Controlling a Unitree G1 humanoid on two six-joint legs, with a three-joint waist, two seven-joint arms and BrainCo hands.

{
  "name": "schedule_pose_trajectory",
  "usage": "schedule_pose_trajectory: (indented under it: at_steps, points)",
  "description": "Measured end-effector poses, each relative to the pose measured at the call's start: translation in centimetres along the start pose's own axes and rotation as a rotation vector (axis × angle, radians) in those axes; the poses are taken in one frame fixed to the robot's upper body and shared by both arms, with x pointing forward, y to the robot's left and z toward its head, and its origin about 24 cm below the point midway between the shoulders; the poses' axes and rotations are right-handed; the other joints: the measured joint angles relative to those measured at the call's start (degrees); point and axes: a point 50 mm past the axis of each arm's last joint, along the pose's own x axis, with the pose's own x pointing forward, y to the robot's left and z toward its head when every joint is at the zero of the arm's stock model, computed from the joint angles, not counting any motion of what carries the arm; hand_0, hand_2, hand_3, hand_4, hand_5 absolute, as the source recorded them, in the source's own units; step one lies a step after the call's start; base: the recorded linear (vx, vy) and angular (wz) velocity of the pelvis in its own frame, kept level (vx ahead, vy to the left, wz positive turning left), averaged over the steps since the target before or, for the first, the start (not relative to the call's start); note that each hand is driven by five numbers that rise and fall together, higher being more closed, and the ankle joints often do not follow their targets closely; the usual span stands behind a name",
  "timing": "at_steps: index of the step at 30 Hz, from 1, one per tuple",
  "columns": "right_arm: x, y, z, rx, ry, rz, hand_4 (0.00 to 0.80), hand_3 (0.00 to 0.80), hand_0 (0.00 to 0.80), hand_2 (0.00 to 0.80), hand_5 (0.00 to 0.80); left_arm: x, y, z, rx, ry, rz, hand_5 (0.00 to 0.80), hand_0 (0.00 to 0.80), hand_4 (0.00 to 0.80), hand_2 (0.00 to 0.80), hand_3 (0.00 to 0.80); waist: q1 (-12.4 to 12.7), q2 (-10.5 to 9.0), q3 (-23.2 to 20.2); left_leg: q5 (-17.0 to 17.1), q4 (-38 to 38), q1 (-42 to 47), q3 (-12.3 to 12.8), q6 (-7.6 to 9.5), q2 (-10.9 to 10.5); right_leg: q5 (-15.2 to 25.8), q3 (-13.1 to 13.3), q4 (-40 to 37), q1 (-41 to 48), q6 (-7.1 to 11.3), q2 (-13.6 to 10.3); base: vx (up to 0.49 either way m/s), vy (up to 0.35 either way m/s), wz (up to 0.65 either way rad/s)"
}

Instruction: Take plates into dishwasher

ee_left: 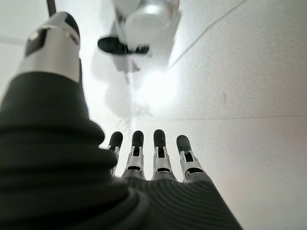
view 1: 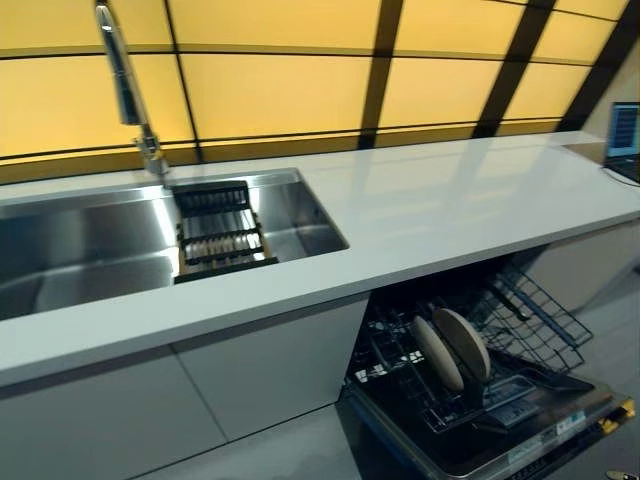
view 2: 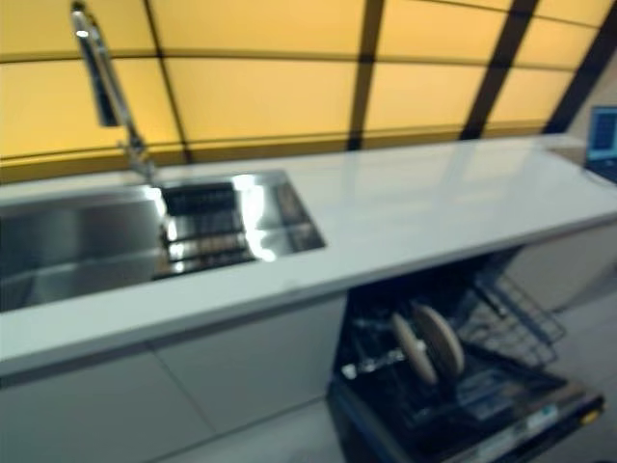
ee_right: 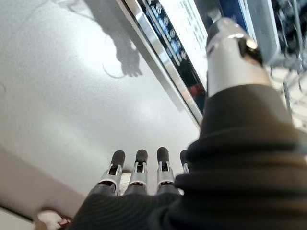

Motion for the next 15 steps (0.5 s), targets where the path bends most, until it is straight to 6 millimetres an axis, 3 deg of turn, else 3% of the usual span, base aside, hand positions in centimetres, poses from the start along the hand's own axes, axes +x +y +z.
schedule_pose_trajectory:
  at_steps: [1, 2, 4, 6, 7, 8, 10, 12, 14, 15]
  points:
    - [0.1, 0.9, 0.5, 0.020, -0.027, 0.033, 0.000, 0.000, 0.000, 0.000, 0.000, 0.0, 0.2, -0.5, 0.003, 0.013, 0.005, 0.000, 0.000, 0.000, 0.000, 0.000, -0.1, -2.17, 0.1, -6.1, 6.5, 2.0, 1.4, 0.77, -0.9, 2.2, -1.1, -2.8, 1.4, 0.44, -2.1, -0.344, 0.082, 0.35]
    - [0.0, 0.7, 0.9, 0.051, -0.054, 0.036, 0.000, 0.000, 0.000, 0.000, 0.000, 0.0, -0.2, -0.4, 0.003, 0.017, -0.004, 0.000, 0.000, 0.000, 0.000, 0.000, -2.4, -2.10, 0.1, -10.6, 11.8, 4.2, 1.2, 0.58, -0.8, 4.3, -3.0, -6.5, 4.0, 1.05, -3.2, -0.294, 0.085, 0.58]
    - [0.0, 0.0, 0.0, 0.072, -0.048, 0.020, 0.000, 0.000, 0.000, 0.000, 0.000, 0.0, -1.1, 0.0, 0.005, -0.005, -0.029, 0.000, 0.000, 0.000, 0.000, 0.000, -5.5, -0.47, -0.6, -15.1, 15.0, 10.5, -0.3, -0.10, 1.4, 4.9, -6.2, -7.8, 5.2, 1.62, -3.2, -0.323, 0.108, 0.96]
    - [0.2, -0.2, -1.5, 0.091, -0.018, 0.016, 0.000, 0.000, 0.000, 0.000, 0.000, -0.1, -2.1, 1.3, 0.005, -0.051, -0.058, 0.000, 0.000, 0.000, 0.000, 0.000, -6.4, 0.51, -1.2, -16.9, 15.4, 13.4, -1.3, -2.03, 1.9, 5.7, -7.3, -7.5, 3.7, 2.09, -2.9, -0.296, 0.097, 0.56]
    - [0.2, -0.4, -2.0, 0.107, -0.012, 0.011, 0.000, 0.000, 0.000, 0.000, 0.000, -0.2, -2.9, 1.7, 0.005, -0.065, -0.080, 0.000, 0.000, 0.000, 0.000, 0.000, -6.8, 1.41, -1.7, -16.5, 14.6, 14.2, -2.8, -1.99, 1.7, 6.1, -7.2, -7.1, 2.1, 2.66, -2.8, -0.520, 0.145, 0.62]
    - [0.3, -0.4, -2.5, 0.126, -0.001, 0.011, 0.000, 0.000, 0.000, 0.000, 0.000, -0.3, -3.7, 2.3, 0.006, -0.087, -0.108, 0.000, 0.000, 0.000, 0.000, 0.000, -8.1, 2.40, -2.2, -16.7, 8.9, 15.2, -4.3, -2.01, 0.9, 6.3, -6.7, -5.7, -0.2, 3.10, -2.6, -0.611, 0.185, 0.63]
    - [0.7, 0.6, -3.1, 0.208, -0.001, 0.035, 0.000, 0.000, 0.000, 0.000, 0.000, -0.7, -5.0, 3.7, -0.004, -0.131, -0.148, 0.000, 0.000, 0.000, 0.000, 0.000, -8.6, 1.94, -2.0, -16.8, 3.6, 14.9, -5.2, -2.00, -0.2, 7.0, -6.2, -2.3, -4.3, 3.61, -4.3, -0.797, 0.263, 0.44]
    - [0.8, 2.2, -1.2, 0.298, -0.058, 0.070, 0.000, 0.000, 0.000, 0.000, 0.000, -0.7, -5.3, 3.9, -0.044, -0.138, -0.163, 0.000, 0.000, 0.000, 0.000, 0.000, -8.6, 2.22, -1.4, -18.4, -0.2, 13.6, -5.4, 0.09, -1.9, 8.3, -6.1, -0.3, -9.2, 5.99, -5.8, -0.528, 0.204, 0.07]
    - [0.8, 3.0, 0.3, 0.342, -0.101, 0.099, 0.000, 0.000, 0.000, 0.000, 0.000, -0.7, -5.3, 3.9, -0.062, -0.137, -0.164, 0.000, 0.000, 0.000, 0.000, 0.000, -8.3, 3.15, 0.1, -19.8, -2.8, 13.8, -5.6, 2.09, -2.3, 9.2, -4.9, 0.8, -11.3, 6.82, -5.9, -0.230, 0.087, 0.01]
    - [0.7, 3.5, 1.0, 0.359, -0.122, 0.114, 0.000, 0.000, 0.000, 0.000, 0.000, -0.7, -4.9, 3.7, -0.062, -0.132, -0.153, 0.000, 0.000, 0.000, 0.000, 0.000, -8.0, 2.71, 0.9, -19.5, -3.6, 13.8, -6.0, 2.83, -3.4, 9.1, -2.3, 0.9, -11.7, 7.46, -5.9, -0.230, 0.042, 0.16]
